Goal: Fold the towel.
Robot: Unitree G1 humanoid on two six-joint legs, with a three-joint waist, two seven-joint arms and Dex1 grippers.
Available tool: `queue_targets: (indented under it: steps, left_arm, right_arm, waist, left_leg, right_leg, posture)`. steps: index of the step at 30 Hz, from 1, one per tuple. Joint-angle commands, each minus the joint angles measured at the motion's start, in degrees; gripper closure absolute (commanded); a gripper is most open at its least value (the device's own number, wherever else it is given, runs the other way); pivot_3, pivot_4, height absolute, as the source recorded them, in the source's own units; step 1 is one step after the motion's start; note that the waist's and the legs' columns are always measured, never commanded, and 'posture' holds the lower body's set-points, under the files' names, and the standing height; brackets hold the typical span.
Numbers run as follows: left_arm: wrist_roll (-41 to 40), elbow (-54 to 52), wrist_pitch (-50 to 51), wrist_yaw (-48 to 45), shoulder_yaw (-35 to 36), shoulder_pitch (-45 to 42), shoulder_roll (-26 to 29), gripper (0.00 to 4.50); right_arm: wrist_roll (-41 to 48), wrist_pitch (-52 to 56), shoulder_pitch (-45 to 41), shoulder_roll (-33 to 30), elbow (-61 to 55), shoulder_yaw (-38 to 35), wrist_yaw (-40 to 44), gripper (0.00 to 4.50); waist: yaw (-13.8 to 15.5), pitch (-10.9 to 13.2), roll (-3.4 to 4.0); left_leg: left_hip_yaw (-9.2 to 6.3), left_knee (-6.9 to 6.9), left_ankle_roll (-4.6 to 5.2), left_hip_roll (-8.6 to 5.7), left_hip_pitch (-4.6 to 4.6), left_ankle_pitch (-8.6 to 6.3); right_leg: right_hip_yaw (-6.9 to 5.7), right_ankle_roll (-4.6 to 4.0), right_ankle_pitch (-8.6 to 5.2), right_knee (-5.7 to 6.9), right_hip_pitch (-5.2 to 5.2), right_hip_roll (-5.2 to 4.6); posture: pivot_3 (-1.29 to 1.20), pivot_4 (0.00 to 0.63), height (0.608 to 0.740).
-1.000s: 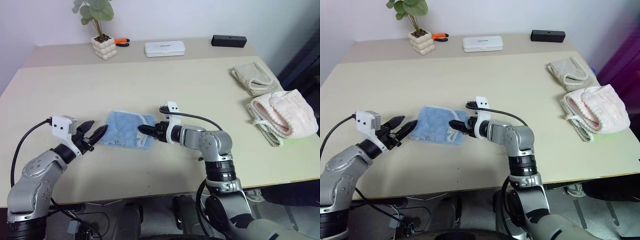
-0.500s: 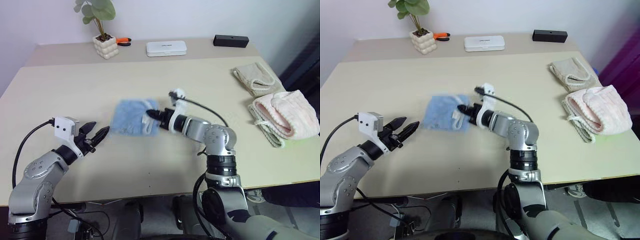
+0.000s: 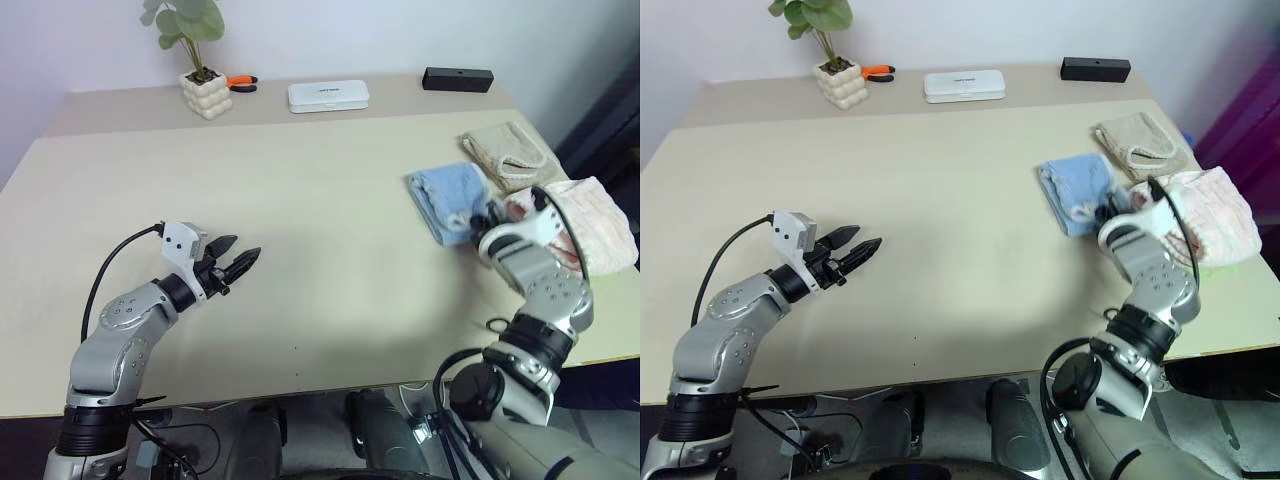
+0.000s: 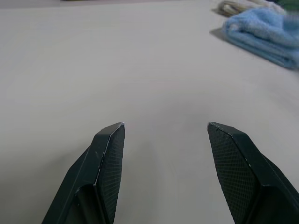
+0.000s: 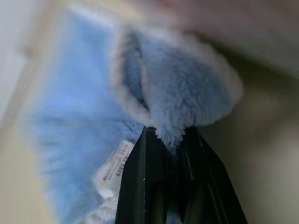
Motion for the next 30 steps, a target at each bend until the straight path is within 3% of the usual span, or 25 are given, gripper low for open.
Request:
queue_targets:
  steps: [1,6,7,9,12,17,20,23,30]
  left_arm:
    - [0.84,-0.34,-1.84,-0.84,-0.05,-0.20,0.01,1.63]
    - [1.22,0.04,-2.11,-1.19,0.01,-0.17,-0.37,1.63]
    - [1.37,-0.07,-2.12,-1.05,-0.16,-0.09,-0.60,1.63]
    - [1.40,-0.02,-2.25,-1.09,0.15,0.19,-0.71,1.63]
    - [1.59,-0.23,-2.44,-0.86,0.39,0.57,-0.86,1.63]
    - [3.49,3.90,-5.96,0.27,3.96,-0.37,0.22,1.63]
    - [4.95,7.90,-9.20,1.60,6.91,-1.79,1.30,1.63]
    - [7.03,9.76,-11.81,2.24,7.31,-2.22,2.12,1.63]
    - [9.01,7.80,-15.08,-1.30,7.36,1.71,5.63,1.63]
  right_arm:
    - [3.30,0.97,0.79,0.41,-4.18,0.44,-2.36,4.45]
    - [5.64,0.94,2.00,-0.47,-5.83,1.55,-3.09,4.45]
    - [5.96,0.96,2.42,-1.14,-6.40,1.91,-2.56,3.77]
    - [5.32,1.28,4.20,-3.89,-9.96,4.79,-0.36,3.07]
    - [4.12,1.15,6.98,-8.02,-12.97,8.44,2.20,1.60]
    - [-1.90,-0.80,13.33,-18.44,-20.77,16.41,8.17,1.60]
    - [-8.41,-5.89,16.44,-27.46,-23.83,25.22,16.39,1.60]
    - [-12.75,-11.88,17.36,-32.66,-23.74,31.61,24.36,1.60]
    - [-15.70,-26.31,14.45,-35.88,-18.96,44.17,48.17,1.60]
  waist:
    - [-0.08,0.00,0.00]
    - [-0.10,0.00,0.00]
    - [-0.10,0.00,0.01]
    - [-0.03,0.01,0.03]
    - [0.15,0.03,0.06]
    - [0.35,0.04,0.06]
    - [0.29,0.04,0.05]
    - [0.11,0.03,0.02]
    - [0.57,0.07,-0.04]
  left_leg:
    - [-0.01,0.01,0.00,0.00,-0.01,0.00]
    - [-0.01,0.00,0.00,-0.01,-0.03,0.00]
    - [-0.02,0.00,0.00,-0.01,-0.03,0.00]
    - [-0.02,-0.01,0.00,-0.01,-0.04,0.00]
    - [-0.01,0.00,0.00,-0.03,-0.06,0.00]
    - [-0.01,0.00,0.00,-0.03,-0.04,0.00]
    - [0.00,0.01,0.00,-0.03,-0.04,0.00]
    - [0.00,0.00,0.00,-0.02,-0.01,0.00]
    - [0.01,0.00,0.00,-0.01,-0.04,0.00]
  right_leg:
    - [-0.01,0.00,0.00,0.00,0.00,0.01]
    - [-0.01,0.01,-0.01,-0.05,0.00,0.01]
    - [-0.01,0.01,-0.01,-0.05,0.00,0.01]
    - [-0.01,0.01,-0.01,-0.06,0.00,0.01]
    - [0.00,0.03,-0.02,-0.09,0.00,-0.03]
    - [0.00,0.02,-0.03,-0.09,0.00,0.00]
    - [0.01,0.04,-0.04,-0.14,0.00,0.00]
    - [0.02,0.03,-0.04,-0.16,0.00,0.04]
    - [0.02,0.06,-0.05,-0.21,0.02,0.03]
  posture:
    - [0.00,0.150,0.737]
    - [0.00,0.150,0.737]
    - [0.00,0.150,0.737]
    - [0.00,0.150,0.737]
    - [0.00,0.150,0.737]
    - [0.00,0.150,0.737]
    - [0.00,0.150,0.737]
    - [0.00,0.150,0.737]
    - [0.00,0.150,0.737]
